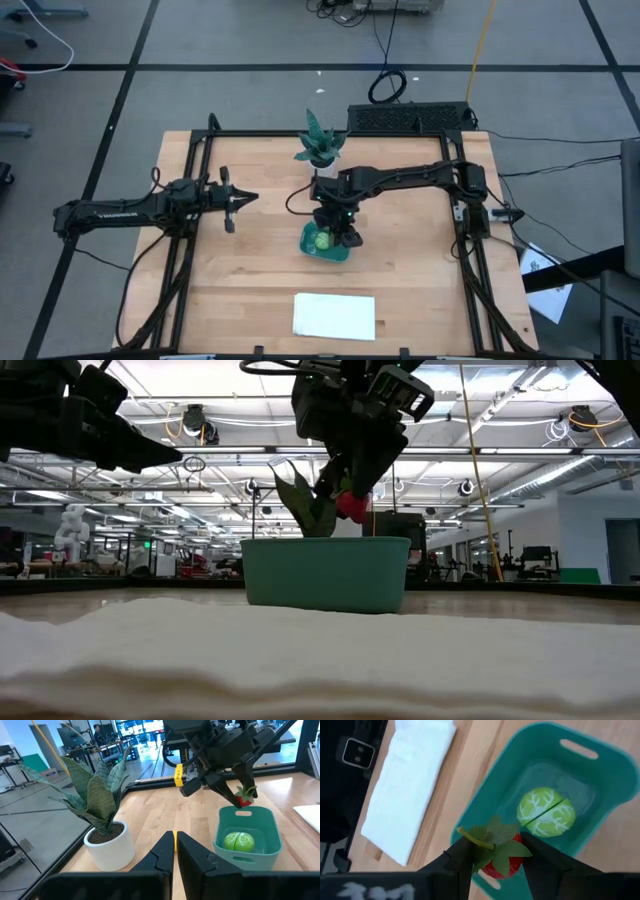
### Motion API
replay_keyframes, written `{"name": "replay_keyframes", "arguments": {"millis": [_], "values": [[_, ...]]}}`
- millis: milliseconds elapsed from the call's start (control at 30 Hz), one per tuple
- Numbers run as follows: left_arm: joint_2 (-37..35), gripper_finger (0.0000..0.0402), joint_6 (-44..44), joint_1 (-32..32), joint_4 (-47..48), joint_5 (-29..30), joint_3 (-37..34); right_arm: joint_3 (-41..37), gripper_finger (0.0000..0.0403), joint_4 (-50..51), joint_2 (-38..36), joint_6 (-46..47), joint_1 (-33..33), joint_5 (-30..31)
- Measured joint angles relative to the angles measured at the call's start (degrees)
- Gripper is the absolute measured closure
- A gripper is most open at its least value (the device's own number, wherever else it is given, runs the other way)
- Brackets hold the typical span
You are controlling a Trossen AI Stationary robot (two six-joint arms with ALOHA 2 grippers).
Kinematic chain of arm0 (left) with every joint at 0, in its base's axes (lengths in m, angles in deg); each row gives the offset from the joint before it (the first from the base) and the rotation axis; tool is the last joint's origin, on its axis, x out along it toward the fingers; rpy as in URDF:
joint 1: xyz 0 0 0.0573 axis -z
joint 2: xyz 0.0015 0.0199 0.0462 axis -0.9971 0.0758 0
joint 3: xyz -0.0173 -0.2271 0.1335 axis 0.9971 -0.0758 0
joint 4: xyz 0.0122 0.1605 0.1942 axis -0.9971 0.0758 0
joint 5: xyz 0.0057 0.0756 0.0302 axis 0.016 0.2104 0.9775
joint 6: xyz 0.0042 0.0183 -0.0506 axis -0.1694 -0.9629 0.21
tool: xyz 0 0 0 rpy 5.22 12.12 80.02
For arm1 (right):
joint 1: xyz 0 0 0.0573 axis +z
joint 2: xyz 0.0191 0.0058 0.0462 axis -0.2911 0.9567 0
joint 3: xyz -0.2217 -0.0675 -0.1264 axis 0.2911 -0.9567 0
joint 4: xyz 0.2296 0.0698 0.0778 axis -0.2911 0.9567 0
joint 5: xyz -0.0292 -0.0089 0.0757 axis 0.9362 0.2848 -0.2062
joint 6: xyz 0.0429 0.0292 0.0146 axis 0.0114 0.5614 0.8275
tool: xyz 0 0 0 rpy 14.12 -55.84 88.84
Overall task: Pick and placing Produce into tupperware
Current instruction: Put the red strawberry into the green bin
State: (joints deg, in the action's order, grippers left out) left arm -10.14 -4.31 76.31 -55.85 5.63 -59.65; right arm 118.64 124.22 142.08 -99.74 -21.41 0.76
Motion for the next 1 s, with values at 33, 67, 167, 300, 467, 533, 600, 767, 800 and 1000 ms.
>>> {"name": "replay_keyframes", "arguments": {"millis": [33,67,167,300,467,533,600,767,800,1000], "values": [[0.02,0.0376,0.00,0.00,-0.02,0.00,0.00,0.00,0.0273,-0.35,0.00,0.23,-0.02,0.05],[0.02,0.0376,0.00,0.00,-0.02,0.00,0.00,0.00,0.0273,-0.71,0.00,0.29,-0.02,0.17],[0.01,0.0376,0.00,0.00,-0.02,0.00,0.00,0.07,0.0273,-2.53,0.00,-0.07,0.27,2.50],[0.00,0.0376,0.02,-0.01,-0.02,0.00,0.00,0.07,0.0273,-2.49,0.00,-2.43,1.13,7.65],[0.01,0.0376,0.04,-0.01,-0.02,0.00,0.00,0.07,0.0273,-3.51,0.00,-2.82,2.30,7.75],[0.00,0.0376,0.04,-0.01,-0.01,0.00,0.00,0.07,0.0273,-4.02,0.00,-2.86,2.83,7.75],[0.01,0.0376,0.13,-0.01,-0.01,0.00,0.00,0.07,0.0273,-4.28,0.00,-3.16,3.41,7.75],[0.02,0.0376,0.26,0.00,0.00,0.00,0.00,-1.44,0.0273,-5.89,0.00,-3.49,4.08,7.71],[0.02,0.0376,0.26,0.00,0.00,0.00,0.00,-1.91,0.0273,-5.73,0.04,-3.34,4.08,7.72],[0.01,0.0376,0.33,0.00,0.00,0.00,0.00,-4.38,0.0273,-6.49,0.04,-3.36,3.38,7.73]]}}
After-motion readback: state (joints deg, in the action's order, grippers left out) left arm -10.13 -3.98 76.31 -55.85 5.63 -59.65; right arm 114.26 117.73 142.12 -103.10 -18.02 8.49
